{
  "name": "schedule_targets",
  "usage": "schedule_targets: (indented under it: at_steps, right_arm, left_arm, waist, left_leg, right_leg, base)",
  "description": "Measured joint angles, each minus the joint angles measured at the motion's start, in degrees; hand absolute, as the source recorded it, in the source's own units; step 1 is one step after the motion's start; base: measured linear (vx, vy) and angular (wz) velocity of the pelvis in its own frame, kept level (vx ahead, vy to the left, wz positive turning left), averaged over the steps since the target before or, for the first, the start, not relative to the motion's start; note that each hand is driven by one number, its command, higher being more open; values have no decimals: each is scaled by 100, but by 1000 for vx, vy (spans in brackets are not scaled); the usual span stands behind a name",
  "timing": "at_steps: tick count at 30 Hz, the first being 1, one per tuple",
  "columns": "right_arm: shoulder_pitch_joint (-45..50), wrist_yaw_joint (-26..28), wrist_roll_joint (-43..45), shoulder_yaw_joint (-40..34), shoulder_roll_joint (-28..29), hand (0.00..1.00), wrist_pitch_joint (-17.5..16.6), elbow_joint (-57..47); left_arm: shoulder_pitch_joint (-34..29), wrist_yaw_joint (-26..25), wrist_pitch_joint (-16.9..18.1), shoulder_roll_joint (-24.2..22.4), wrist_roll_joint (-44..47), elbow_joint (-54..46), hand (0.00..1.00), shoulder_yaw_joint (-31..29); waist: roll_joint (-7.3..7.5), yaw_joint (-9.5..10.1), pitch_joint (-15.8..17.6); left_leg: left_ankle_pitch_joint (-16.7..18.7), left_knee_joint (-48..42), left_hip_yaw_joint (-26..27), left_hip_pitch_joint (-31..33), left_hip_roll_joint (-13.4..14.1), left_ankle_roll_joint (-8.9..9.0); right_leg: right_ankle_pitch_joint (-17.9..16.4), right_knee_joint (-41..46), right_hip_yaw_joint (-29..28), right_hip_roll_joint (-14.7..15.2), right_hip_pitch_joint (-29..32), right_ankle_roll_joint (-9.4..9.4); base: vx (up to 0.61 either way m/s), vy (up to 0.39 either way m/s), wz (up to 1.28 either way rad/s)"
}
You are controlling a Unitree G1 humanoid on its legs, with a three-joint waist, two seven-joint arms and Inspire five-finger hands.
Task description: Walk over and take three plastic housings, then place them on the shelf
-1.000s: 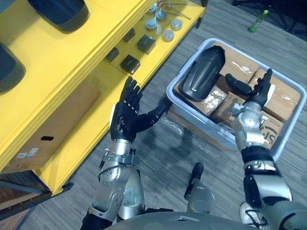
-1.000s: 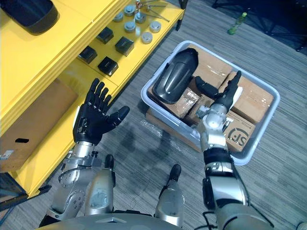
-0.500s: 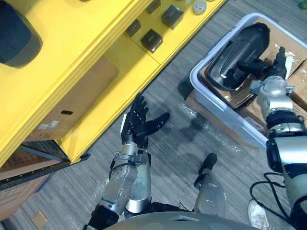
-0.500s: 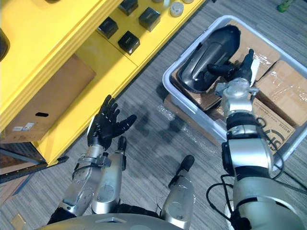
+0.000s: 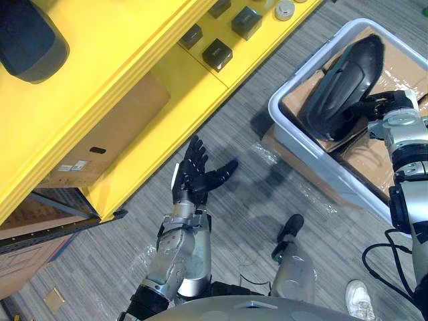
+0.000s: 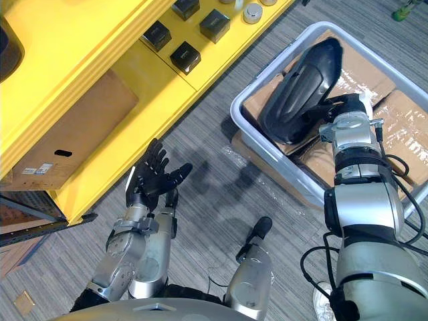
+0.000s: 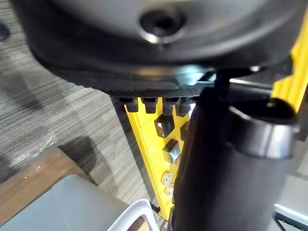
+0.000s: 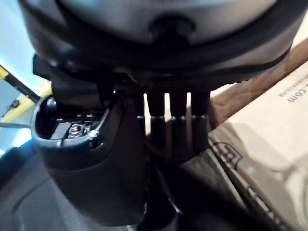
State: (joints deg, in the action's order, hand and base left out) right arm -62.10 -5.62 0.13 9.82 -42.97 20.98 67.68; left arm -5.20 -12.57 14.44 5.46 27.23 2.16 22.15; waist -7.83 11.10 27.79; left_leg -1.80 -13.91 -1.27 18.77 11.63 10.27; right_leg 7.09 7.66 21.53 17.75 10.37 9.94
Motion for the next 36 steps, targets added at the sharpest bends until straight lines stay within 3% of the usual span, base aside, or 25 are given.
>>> schedule_targets:
  at_steps: [3,6,12,16,21,23,25,27,32,36]
  right_arm:
    - [-23,13,-48,-31,0,0,23,-42]
    - [9,16,-166,-21,3,0,286,46]
    - [174,-702,-175,-121,9,0,182,160]
    - [621,-1126,-183,-421,4,0,-120,-554]
    - [1483,-1257,-790,-478,41,0,-832,-2298]
    - [1880,-1410,-1137,-484,92,0,-1050,-2940]
    - [2311,-1571,-1597,-536,355,0,-1305,-3584]
    - [2634,-1631,-1927,-589,569,0,-1515,-3988]
    - [3047,-1658,-2478,-579,960,0,-2067,-4642]
    - [3366,-1677,-2689,-565,1216,0,-2351,-5043]
  left_arm:
    - [-151,-3,-96,10,159,-2,100,-82]
    - [-350,151,-90,14,615,-57,100,-190]
    - [-737,449,-74,151,1277,-351,100,-394]
    - [-882,788,-61,181,1289,-851,100,-514]
    - [-804,1180,-151,258,1263,-1434,100,-654]
    - [-785,1223,-353,300,1263,-1563,100,-749]
    - [-767,1361,-739,367,1282,-1607,100,-818]
    - [-675,1459,-1097,372,1342,-1608,100,-813]
    - [-19,1383,-1848,390,1393,-1555,100,-450]
    - [381,1203,-1877,328,1394,-1131,100,-360]
  waist:
    - [-5,-51,-3]
    - [-14,-66,-9]
    - [-9,-164,-6]
    - [11,-229,6]
    - [150,-361,-80]
    - [291,-399,-271]
    - [507,-475,-555]
    - [632,-507,-753]
    - [792,-595,-1033]
    - [807,-729,-1260]
  left_leg:
    - [-26,160,119,-305,1,-5]
    - [-94,379,160,-563,4,4]
    - [-346,824,148,-791,-4,18]
    - [-457,1081,182,-1070,5,25]
    - [-483,1406,336,-1525,34,25]
    - [-524,1498,403,-1599,48,61]
    - [-528,1674,548,-1816,76,69]
    - [-522,1792,651,-1999,89,79]
    - [-478,1862,932,-2354,104,121]
    - [-433,1864,1055,-2531,129,154]
  right_leg:
    - [-6,-2,-8,23,-155,-7]
    - [-101,22,12,29,-301,-7]
    - [-117,30,77,29,-368,-12]
    - [-124,6,81,18,-528,-3]
    - [-77,-305,37,-55,-884,60]
    - [-53,-352,17,-73,-902,81]
    - [-54,-447,-19,-107,-991,84]
    - [-52,-503,-43,-130,-1084,86]
    - [-50,-555,-146,-148,-1244,90]
    - [-40,-606,-240,-184,-1341,106]
  base:
    - [41,-5,-13]
    - [11,-10,-2]
    - [-11,-18,5]
    - [0,0,0]
    - [3,-13,-10]
    - [59,-8,-13]
    - [122,2,-18]
    - [131,8,-21]
    - [31,2,-21]
    - [-30,-2,-17]
